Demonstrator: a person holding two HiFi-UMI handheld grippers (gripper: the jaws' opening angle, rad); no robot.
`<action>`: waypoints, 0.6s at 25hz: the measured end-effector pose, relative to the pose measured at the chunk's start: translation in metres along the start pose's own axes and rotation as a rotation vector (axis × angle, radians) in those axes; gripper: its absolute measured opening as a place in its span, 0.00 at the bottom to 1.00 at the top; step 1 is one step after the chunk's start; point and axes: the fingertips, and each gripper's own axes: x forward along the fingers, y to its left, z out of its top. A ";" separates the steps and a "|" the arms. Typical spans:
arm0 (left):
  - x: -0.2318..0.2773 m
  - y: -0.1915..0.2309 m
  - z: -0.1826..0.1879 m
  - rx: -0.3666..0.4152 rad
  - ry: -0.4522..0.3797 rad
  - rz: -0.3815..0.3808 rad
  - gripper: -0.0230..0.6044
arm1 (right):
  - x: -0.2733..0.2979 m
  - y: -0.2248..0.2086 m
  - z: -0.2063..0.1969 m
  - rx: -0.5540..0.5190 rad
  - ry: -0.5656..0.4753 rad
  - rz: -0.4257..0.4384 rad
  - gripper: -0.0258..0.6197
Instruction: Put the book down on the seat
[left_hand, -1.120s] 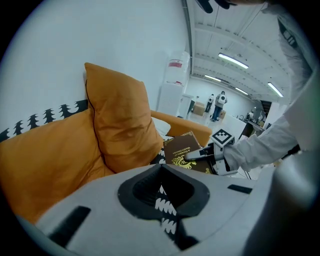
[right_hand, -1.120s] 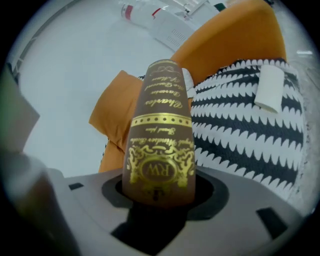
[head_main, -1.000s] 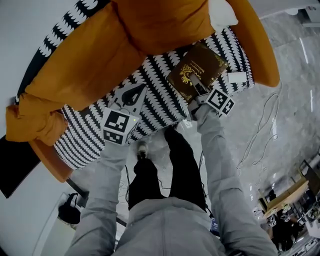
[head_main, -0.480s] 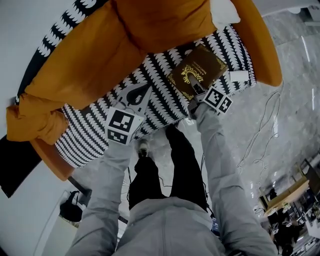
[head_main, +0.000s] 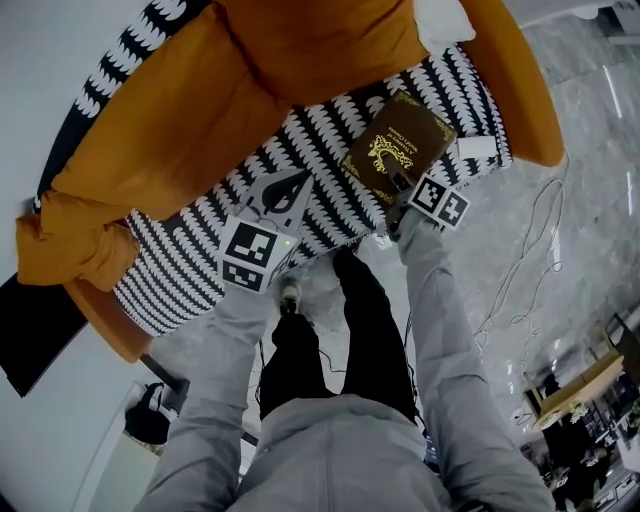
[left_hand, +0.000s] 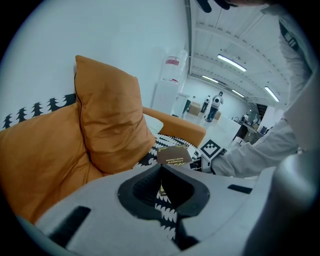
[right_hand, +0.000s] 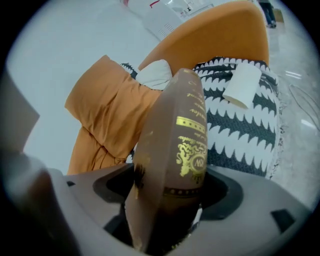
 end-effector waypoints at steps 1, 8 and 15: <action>0.000 -0.001 0.000 -0.002 0.003 0.000 0.08 | -0.001 -0.003 0.000 -0.012 0.002 -0.013 0.59; 0.009 -0.003 -0.001 -0.014 0.018 -0.006 0.08 | -0.004 -0.025 0.004 -0.058 0.019 -0.094 0.63; -0.007 -0.014 0.004 0.007 0.011 -0.008 0.08 | -0.029 -0.017 -0.001 0.038 -0.002 0.082 0.63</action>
